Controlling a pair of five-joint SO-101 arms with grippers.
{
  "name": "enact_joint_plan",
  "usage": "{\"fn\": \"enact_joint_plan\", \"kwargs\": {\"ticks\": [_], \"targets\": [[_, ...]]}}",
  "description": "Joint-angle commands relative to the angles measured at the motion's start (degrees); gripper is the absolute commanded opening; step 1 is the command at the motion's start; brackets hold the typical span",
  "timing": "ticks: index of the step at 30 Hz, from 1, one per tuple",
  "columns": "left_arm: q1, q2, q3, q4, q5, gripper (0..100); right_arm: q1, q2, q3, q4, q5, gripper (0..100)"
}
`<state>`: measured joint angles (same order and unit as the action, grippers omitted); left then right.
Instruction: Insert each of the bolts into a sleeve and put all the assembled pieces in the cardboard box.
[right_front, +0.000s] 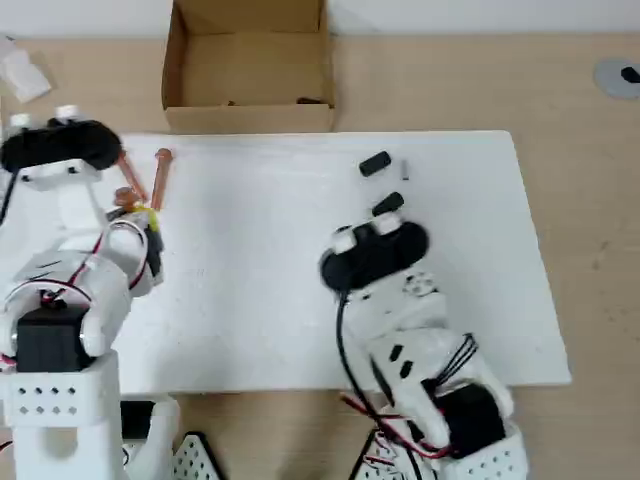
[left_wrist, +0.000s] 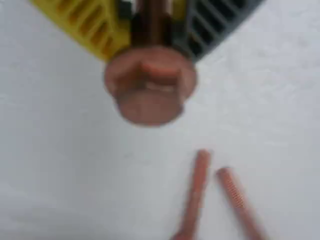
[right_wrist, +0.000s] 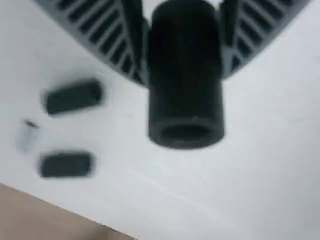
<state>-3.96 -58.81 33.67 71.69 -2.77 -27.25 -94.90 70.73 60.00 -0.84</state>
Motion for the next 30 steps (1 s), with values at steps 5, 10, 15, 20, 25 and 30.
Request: {"fn": "enact_joint_plan", "kwargs": {"ticks": [5,10,15,20,25,30], "targets": [[4.8,-1.1,-0.8,-6.4,-0.4,1,-3.8,-2.4,8.1,-11.4,3.3,1.0],[9.1,-1.1,-0.8,-6.9,-0.4,1,-7.7,-2.5,16.7,-27.9,3.8,1.0],[11.0,-1.2,-1.2,-6.9,-0.4,1,-14.2,-2.2,21.5,-39.5,3.8,1.0],[11.1,-1.2,-4.2,-8.9,0.0,1,-19.3,-2.2,21.5,-43.4,3.4,1.0],[10.8,-1.2,-7.8,-14.5,7.8,1,-23.1,-2.1,21.8,-45.8,3.4,1.0],[11.1,-1.2,-9.7,-18.3,13.5,1,-23.3,-2.4,21.8,-45.9,2.3,1.0]]}}
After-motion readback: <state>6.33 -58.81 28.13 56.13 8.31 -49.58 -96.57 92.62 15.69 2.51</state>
